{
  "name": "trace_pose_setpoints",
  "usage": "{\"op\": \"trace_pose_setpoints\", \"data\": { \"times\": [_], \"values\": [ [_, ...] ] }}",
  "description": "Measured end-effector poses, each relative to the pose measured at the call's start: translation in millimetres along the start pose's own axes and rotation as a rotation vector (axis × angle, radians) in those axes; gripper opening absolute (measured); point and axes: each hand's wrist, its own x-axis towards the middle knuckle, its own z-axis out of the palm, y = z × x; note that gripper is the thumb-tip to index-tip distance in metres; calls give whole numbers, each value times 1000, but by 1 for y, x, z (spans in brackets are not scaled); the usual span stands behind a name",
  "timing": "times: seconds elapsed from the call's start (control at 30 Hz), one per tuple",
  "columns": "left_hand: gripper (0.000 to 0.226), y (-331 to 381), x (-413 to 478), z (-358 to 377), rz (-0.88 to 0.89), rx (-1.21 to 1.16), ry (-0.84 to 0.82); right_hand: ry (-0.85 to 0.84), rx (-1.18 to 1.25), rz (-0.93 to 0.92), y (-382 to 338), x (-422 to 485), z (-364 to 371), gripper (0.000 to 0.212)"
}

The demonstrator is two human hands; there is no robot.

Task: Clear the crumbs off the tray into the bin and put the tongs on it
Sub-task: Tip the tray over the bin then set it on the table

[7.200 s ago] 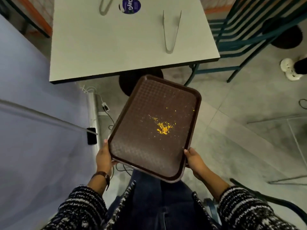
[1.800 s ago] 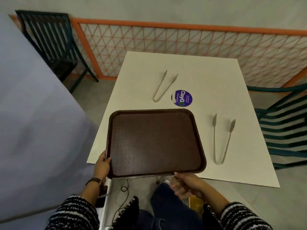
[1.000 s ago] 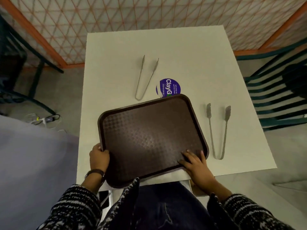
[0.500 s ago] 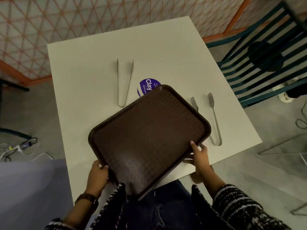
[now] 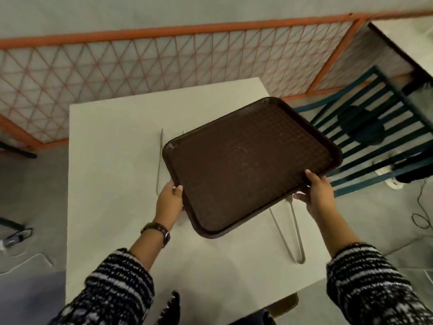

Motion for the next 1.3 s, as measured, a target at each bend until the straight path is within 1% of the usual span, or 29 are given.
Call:
{"op": "trace_pose_setpoints", "data": {
  "times": [0.07,0.17,0.23,0.3,0.4,0.47,0.53,0.57,0.63,0.7,0.73,0.83,0.93,0.97,1.03,1.17,1.2,1.23,1.3],
  "values": [
    [31,24,35,21,25,48,11,12,35,44,-11,33,2,28],
    [30,52,75,51,-4,87,42,9,83,111,-20,71,9,37],
    [29,60,89,66,-38,46,38,-10,117,167,-20,94,14,40],
    [25,62,98,80,-35,-7,29,-37,145,233,-19,113,20,42],
    [31,60,106,96,10,-68,67,-111,181,326,-16,137,31,41],
    [37,57,118,100,37,-58,115,-161,131,380,-15,150,34,39],
    [43,53,131,99,60,-3,163,-156,40,411,-14,163,33,38],
    [43,51,138,98,60,39,183,-122,-21,406,-13,170,31,41],
    [42,45,149,96,52,131,206,-25,-178,353,-12,184,26,54],
    [41,36,158,94,79,212,226,19,-298,291,-13,197,24,66],
    [40,32,161,94,91,242,242,19,-328,275,-14,204,24,66],
    [34,21,155,101,85,300,332,22,-381,260,-11,220,31,54],
    [52,6,138,117,53,377,388,48,-368,253,-4,231,44,52],
    [55,4,134,119,28,363,385,40,-368,252,-3,234,50,52],
    [56,1,135,117,-30,321,393,23,-376,251,-3,237,62,53],
    [57,11,147,96,-31,197,486,-11,-370,269,-1,236,84,54],
    [47,12,149,89,-26,215,474,-23,-366,269,-1,234,90,53],
    [44,14,152,82,-6,257,454,-32,-357,270,0,233,95,53],
    [50,9,163,69,8,254,445,-46,-341,267,1,229,104,52]
  ]
}}
